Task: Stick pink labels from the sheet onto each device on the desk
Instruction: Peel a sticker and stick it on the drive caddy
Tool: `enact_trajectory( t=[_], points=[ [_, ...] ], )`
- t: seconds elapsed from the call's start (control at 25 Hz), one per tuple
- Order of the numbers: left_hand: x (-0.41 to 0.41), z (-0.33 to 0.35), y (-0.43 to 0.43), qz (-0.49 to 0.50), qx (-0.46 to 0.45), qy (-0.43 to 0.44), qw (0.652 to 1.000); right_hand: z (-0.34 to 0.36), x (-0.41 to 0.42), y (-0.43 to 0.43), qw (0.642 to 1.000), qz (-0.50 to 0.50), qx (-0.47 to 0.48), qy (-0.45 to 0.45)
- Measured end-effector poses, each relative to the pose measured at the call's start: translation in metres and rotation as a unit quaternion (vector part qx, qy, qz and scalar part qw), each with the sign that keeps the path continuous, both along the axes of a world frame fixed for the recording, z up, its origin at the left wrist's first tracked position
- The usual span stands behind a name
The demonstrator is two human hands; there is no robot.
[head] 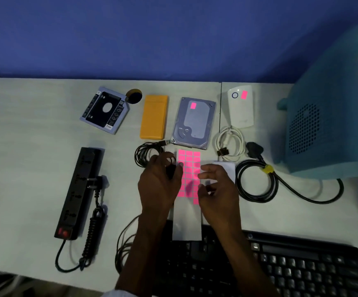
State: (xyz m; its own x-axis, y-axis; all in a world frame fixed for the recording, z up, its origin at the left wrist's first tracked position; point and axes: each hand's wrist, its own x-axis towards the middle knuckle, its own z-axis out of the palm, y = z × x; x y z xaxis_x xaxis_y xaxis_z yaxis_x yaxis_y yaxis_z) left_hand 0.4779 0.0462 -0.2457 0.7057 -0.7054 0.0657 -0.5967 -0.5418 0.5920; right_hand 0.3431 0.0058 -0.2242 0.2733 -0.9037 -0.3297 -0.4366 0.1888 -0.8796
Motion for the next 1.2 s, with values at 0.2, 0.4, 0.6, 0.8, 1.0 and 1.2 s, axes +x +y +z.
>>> enact_trajectory(
  t=[0.2, 0.4, 0.6, 0.8, 1.0, 1.2],
  points=[
    [-0.002, 0.001, -0.013, 0.005, -0.004, 0.057, 0.998, -0.002, -0.014, 0.012, 1.000, 0.023, 0.000, 0.000],
    [0.002, 0.007, -0.010, 0.026, -0.002, 0.125, 0.992, -0.001, -0.020, 0.008, 0.999, 0.021, 0.002, -0.026],
    [0.016, 0.041, -0.017, 0.114, -0.125, 0.343, 0.924, 0.010, -0.019, 0.000, 0.999, 0.025, 0.017, -0.029],
    [0.030, 0.054, -0.027, 0.181, -0.168, 0.397, 0.884, 0.013, -0.011, -0.010, 0.993, 0.009, 0.091, -0.072],
    [0.013, 0.055, -0.021, -0.016, -0.140, 0.132, 0.981, 0.019, -0.004, -0.019, 0.983, -0.056, 0.120, -0.124],
    [-0.003, 0.051, -0.003, -0.183, -0.074, 0.050, 0.979, 0.022, -0.002, -0.026, 0.958, -0.083, 0.198, -0.190]
  ],
)
